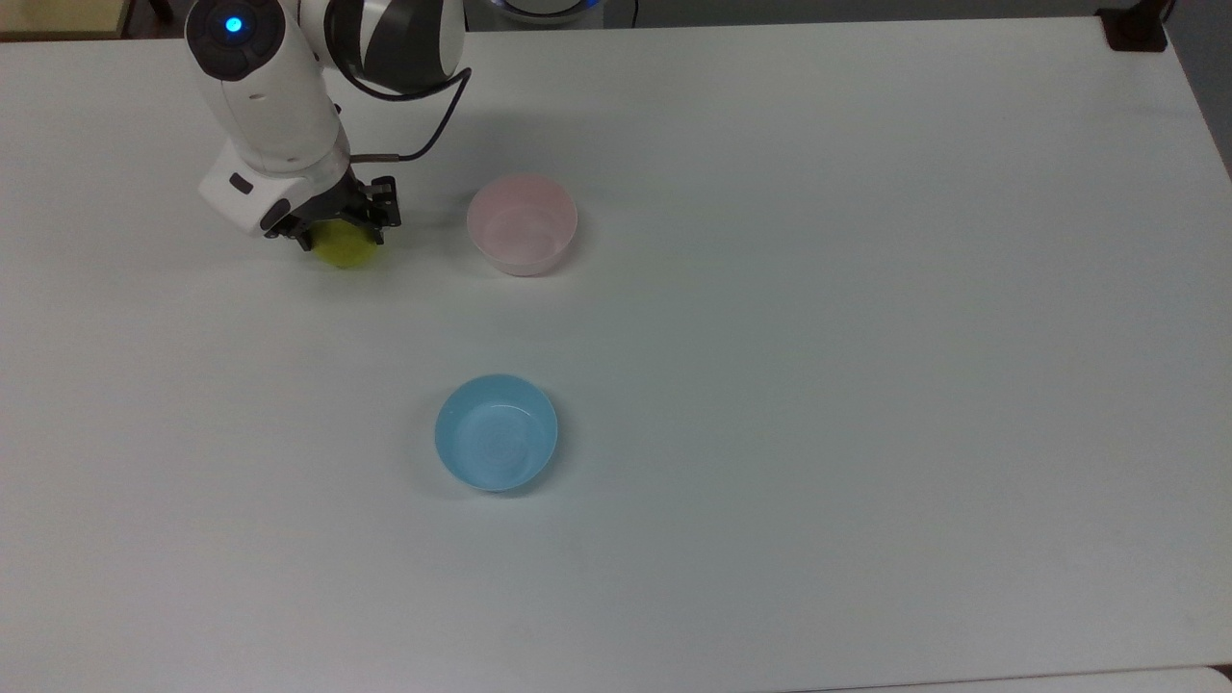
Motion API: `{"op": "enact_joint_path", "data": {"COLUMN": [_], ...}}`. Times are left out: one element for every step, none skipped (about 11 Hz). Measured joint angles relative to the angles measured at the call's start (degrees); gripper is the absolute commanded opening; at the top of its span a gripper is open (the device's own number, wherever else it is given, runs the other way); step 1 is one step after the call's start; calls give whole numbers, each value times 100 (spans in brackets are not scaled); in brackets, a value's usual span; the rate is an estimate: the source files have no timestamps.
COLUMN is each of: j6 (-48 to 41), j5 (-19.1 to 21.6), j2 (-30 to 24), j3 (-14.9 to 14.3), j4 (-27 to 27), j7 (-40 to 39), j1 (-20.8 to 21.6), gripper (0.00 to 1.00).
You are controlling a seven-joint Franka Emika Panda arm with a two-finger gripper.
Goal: Place the pear in the bowl
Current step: 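Lift the held pear up off the table, then carry the pear over the pink bowl and lower it inside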
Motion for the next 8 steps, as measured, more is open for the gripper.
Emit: {"op": "enact_joint_path", "data": {"j6": [0,0,0,-10,-75,-227,-430,-619], "j5": [-2,-6,-10,-10,-11,-12,-12,-12], "j2": [-4,-10,-35,-89,-192,-343,-527,-700], "j3": [-1,-4,-9,-11,-12,-13,-14,-13], "j4": [0,0,2,4,10,15,16,15], "j7": [0,0,-4,-10,-13,-35,-91,-101], "j1": [-35,-94,-159,-210,-247,-282,-310,-317], "gripper": [53,53,53,53,53,53,53,53]}}
